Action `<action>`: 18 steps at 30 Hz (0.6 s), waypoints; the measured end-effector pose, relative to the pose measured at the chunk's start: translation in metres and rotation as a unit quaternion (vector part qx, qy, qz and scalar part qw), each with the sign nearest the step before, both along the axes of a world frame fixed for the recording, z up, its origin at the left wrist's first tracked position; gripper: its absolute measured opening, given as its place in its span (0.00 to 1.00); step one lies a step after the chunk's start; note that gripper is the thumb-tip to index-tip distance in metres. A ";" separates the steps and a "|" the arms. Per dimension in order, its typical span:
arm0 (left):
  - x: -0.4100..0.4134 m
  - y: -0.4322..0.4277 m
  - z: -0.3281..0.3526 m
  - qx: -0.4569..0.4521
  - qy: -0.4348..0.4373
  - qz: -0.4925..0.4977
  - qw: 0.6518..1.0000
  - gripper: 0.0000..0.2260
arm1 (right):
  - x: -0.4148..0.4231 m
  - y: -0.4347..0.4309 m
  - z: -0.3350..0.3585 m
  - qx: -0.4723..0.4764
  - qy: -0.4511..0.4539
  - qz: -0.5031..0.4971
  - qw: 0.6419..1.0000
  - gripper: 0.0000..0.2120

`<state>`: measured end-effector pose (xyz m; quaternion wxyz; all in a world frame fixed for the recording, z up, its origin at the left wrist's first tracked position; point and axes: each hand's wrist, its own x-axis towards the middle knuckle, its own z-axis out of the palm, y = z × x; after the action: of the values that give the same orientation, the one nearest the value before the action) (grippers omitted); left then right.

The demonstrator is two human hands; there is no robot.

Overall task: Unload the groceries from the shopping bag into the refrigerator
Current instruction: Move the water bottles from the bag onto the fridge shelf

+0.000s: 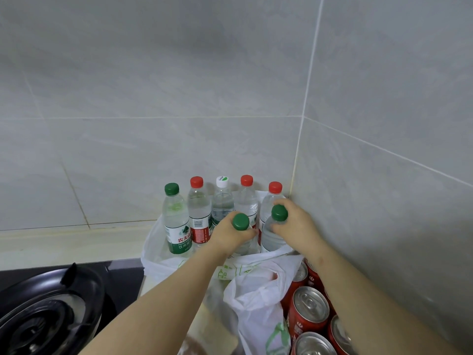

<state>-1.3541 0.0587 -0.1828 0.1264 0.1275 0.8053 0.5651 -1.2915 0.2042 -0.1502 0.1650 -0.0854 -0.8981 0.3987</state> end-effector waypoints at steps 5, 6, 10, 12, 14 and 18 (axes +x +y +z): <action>-0.003 -0.003 -0.001 0.000 -0.001 0.009 1.000 0.11 | -0.005 -0.003 0.006 -0.006 -0.040 0.023 0.999 0.13; -0.004 -0.004 -0.001 0.003 -0.004 0.015 1.000 0.11 | -0.006 -0.005 0.007 0.002 -0.049 0.030 0.998 0.13; -0.006 -0.007 0.001 0.021 -0.012 0.030 0.999 0.10 | -0.013 -0.013 0.015 0.063 -0.084 0.031 0.994 0.14; -0.006 -0.008 0.003 0.030 -0.017 0.024 0.999 0.10 | -0.016 -0.018 0.020 0.085 -0.102 0.035 0.991 0.14; -0.006 -0.010 0.003 0.033 -0.017 0.018 0.999 0.10 | -0.019 -0.021 0.022 0.093 -0.114 0.034 0.988 0.15; -0.006 -0.013 0.004 0.036 -0.026 0.021 0.999 0.11 | -0.023 -0.020 0.017 0.063 -0.123 0.035 0.990 0.15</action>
<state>-1.3598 0.0461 -0.1787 0.1311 0.1005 0.7834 0.5991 -1.3144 0.1842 -0.1328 0.0438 -0.0918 -0.9373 0.3332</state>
